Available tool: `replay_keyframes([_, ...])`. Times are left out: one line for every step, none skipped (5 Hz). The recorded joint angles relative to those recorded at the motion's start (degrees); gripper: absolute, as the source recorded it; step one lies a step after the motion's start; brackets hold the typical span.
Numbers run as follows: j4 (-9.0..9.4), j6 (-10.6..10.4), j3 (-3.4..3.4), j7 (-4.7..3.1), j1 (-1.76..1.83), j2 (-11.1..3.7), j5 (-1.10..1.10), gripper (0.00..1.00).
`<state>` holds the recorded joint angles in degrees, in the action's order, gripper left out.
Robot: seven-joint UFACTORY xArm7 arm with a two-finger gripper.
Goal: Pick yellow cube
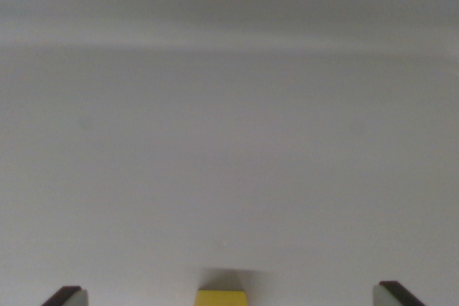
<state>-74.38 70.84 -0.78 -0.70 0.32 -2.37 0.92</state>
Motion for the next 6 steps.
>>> replay_keyframes([0.0,0.0,0.0,0.0,0.0,0.0,0.0,0.0])
replay_keyframes([2.55,-2.6,0.08,0.11,0.11,-0.59,0.01,0.0])
replay_keyframes([2.55,-2.6,0.08,0.11,0.11,-0.59,0.01,0.0])
replay_keyframes([5.16,-5.3,0.16,0.22,0.23,-1.19,0.03,0.0])
replay_keyframes([5.16,-5.3,0.16,0.22,0.23,-1.19,0.03,0.0])
replay_keyframes([7.8,-8.0,0.24,0.33,0.34,-1.8,0.04,0.0])
